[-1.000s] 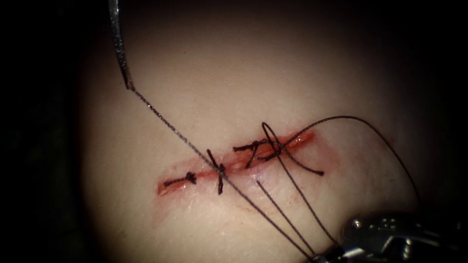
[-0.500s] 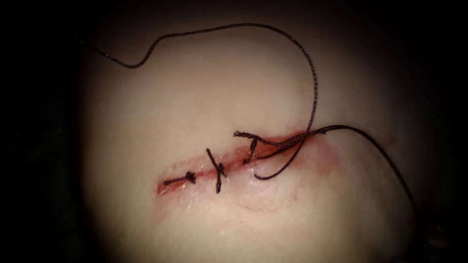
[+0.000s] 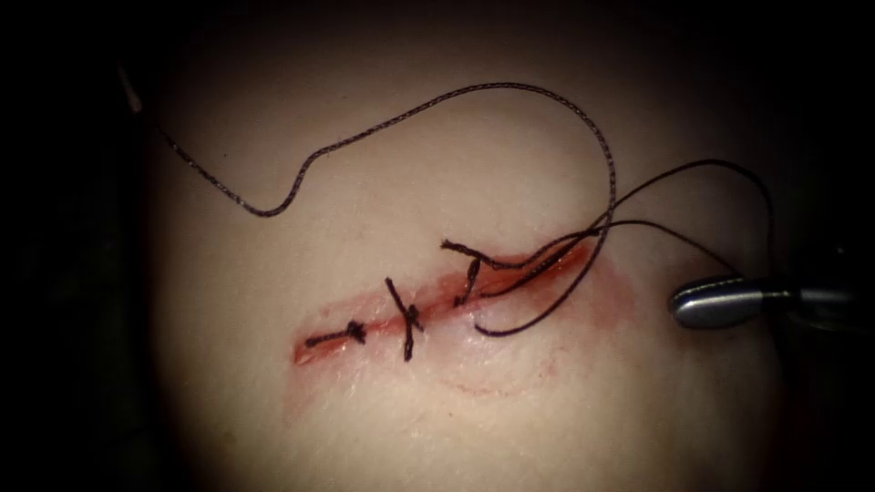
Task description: Wound Closure
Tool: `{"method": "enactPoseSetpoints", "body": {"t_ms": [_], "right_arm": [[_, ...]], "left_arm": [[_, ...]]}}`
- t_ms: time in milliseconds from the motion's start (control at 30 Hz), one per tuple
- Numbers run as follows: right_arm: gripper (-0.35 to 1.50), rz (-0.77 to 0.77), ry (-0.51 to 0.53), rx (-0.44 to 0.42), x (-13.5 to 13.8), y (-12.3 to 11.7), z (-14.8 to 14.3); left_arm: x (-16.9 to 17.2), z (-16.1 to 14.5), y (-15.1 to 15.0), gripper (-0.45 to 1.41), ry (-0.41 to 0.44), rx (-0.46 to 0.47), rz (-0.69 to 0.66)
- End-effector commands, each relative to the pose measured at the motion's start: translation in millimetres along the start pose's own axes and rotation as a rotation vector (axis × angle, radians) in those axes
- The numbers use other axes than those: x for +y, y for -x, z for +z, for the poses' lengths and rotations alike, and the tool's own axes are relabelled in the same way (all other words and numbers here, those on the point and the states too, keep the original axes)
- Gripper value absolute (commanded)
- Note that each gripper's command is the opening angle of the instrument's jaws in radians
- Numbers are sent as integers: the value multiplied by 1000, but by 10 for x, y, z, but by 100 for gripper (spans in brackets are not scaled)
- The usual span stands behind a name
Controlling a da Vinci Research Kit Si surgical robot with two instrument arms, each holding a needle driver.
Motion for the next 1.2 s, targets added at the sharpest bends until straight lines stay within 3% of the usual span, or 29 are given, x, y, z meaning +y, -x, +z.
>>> {"method": "enactPoseSetpoints", "body": {"t_ms": [33,67,200,233,333,367,400,500,567,633,700,767,833,933,1000,1033,1067,1100,1200], "right_arm": [[58,1,2,4,3,2,14],[66,-5,14,13,5,7,21],[68,-34,-14,9,6,16,33],[78,-72,-61,-8,6,22,39],[76,-153,-144,-36,4,40,54],[88,-186,-159,-42,2,48,60],[113,-203,-188,-48,-1,59,65],[121,-176,-202,-62,-12,70,51],[110,-155,-190,-140,-27,75,25],[111,-165,-130,-260,-40,71,-1],[115,-171,-62,-319,-46,64,-19],[115,-172,-28,-328,-48,59,-27],[113,-172,108,-325,-51,38,-56],[105,-184,188,-326,-51,22,-78],[71,-216,237,-334,-51,7,-91],[63,-259,254,-334,-50,0,-93],[90,-363,268,-334,-49,-8,-92],[103,-412,272,-328,-47,-14,-88],[106,-429,248,-265,-41,-23,-66]], "left_arm": [[-6,4,-1,-45,-2,3,0],[-11,11,4,-45,9,-17,-6],[-15,16,9,-45,14,-27,-14],[-15,16,9,-45,11,-20,-18],[-13,15,6,-45,10,-17,-21],[-13,15,5,-45,11,-18,-22],[-11,14,4,-45,8,-12,-25],[-9,13,2,-45,5,-5,-16],[-8,12,1,-45,4,-4,-18],[-8,12,1,-45,4,-3,-17],[-8,13,1,-45,1,3,-11],[-8,13,1,-45,-3,4,-11],[-9,13,1,-45,-15,2,-11],[-9,13,1,-45,-24,0,-5],[-9,13,1,-45,-24,1,-5],[-9,13,1,-45,-24,1,-5],[-9,14,1,-45,-25,1,-5],[-9,14,1,-45,-25,2,-4],[-9,14,1,-45,-25,2,2]]}}
